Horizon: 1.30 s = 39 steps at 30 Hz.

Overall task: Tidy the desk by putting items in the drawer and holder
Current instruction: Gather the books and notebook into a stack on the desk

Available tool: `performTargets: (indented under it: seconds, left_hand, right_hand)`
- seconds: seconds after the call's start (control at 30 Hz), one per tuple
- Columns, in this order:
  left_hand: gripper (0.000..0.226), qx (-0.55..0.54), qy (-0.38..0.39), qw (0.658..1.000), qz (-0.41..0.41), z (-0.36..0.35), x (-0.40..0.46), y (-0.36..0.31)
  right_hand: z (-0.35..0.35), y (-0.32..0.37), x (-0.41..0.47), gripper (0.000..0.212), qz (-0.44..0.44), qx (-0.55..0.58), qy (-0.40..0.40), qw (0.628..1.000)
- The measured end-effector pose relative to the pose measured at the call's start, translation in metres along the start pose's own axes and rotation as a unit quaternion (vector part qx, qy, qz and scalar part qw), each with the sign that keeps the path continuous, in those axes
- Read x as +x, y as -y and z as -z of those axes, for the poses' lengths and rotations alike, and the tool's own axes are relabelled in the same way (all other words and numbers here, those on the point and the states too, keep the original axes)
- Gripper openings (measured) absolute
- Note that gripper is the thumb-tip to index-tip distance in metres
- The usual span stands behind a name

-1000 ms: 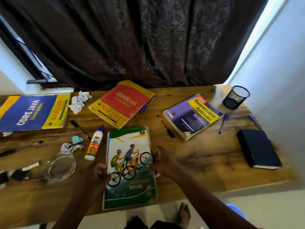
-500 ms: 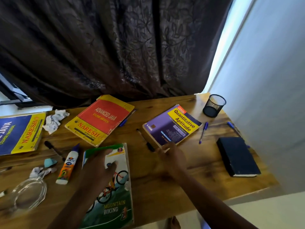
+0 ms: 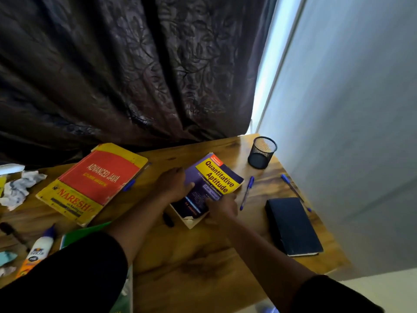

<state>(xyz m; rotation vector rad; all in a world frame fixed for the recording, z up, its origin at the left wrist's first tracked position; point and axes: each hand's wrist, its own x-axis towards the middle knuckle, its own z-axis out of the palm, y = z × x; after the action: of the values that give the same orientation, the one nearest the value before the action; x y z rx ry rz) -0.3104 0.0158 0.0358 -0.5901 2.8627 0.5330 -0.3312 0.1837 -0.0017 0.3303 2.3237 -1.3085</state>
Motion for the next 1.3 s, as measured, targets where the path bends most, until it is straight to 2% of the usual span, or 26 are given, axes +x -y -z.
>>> performTargets:
  seconds: [0.1, 0.3, 0.4, 0.47, 0.6, 0.73, 0.83, 0.93, 1.1, 1.2, 1.3]
  left_hand:
    - [0.071, 0.011, 0.027, 0.999, 0.025, -0.009, 0.021, -0.004]
    - [0.061, -0.031, 0.005, 0.996, 0.081, -0.008, 0.047, -0.007]
    - [0.048, -0.029, 0.005, 0.998, 0.052, 0.005, 0.052, 0.001]
    - [0.039, -0.070, 0.017, 0.997, 0.023, 0.012, 0.048, 0.001]
    - [0.043, -0.136, 0.023, 0.990, -0.004, 0.016, 0.035, -0.006]
    - [0.046, -0.194, -0.006, 0.981, -0.007, 0.024, 0.018, -0.003]
    - [0.062, -0.314, -0.009, 0.949, 0.013, 0.029, -0.003, 0.000]
    - [0.055, -0.424, -0.029, 0.905, 0.024, 0.030, -0.033, -0.002]
    - [0.058, -0.607, -0.019, 0.787, 0.109, 0.005, -0.098, -0.017]
    - [0.055, -0.630, -0.017, 0.762, 0.146, -0.025, -0.136, -0.028]
    - [0.061, -0.601, 0.018, 0.782, 0.163, -0.051, -0.167, -0.032]
  right_hand:
    - [0.004, 0.001, 0.003, 0.060, -0.011, -0.011, 0.001, 1.000]
    - [0.014, 0.005, 0.004, 0.058, -0.033, 0.022, 0.040, 0.998]
    - [0.019, 0.004, 0.009, 0.061, -0.049, 0.058, 0.074, 0.994]
    - [0.021, 0.003, 0.012, 0.067, -0.064, 0.082, 0.092, 0.990]
    - [0.022, 0.001, 0.011, 0.072, -0.068, 0.097, 0.096, 0.988]
    - [0.031, 0.010, 0.002, 0.071, -0.113, 0.171, 0.136, 0.969]
    - [0.040, 0.017, -0.008, 0.080, -0.123, 0.230, 0.161, 0.952]
    - [0.046, 0.014, -0.013, 0.074, -0.075, 0.259, 0.157, 0.950]
    - [0.074, 0.007, -0.027, 0.051, -0.064, 0.302, 0.197, 0.930]
    - [0.090, -0.002, -0.036, 0.028, -0.035, 0.251, 0.190, 0.949]
    - [0.096, -0.026, -0.036, 0.011, 0.019, 0.148, 0.148, 0.978]
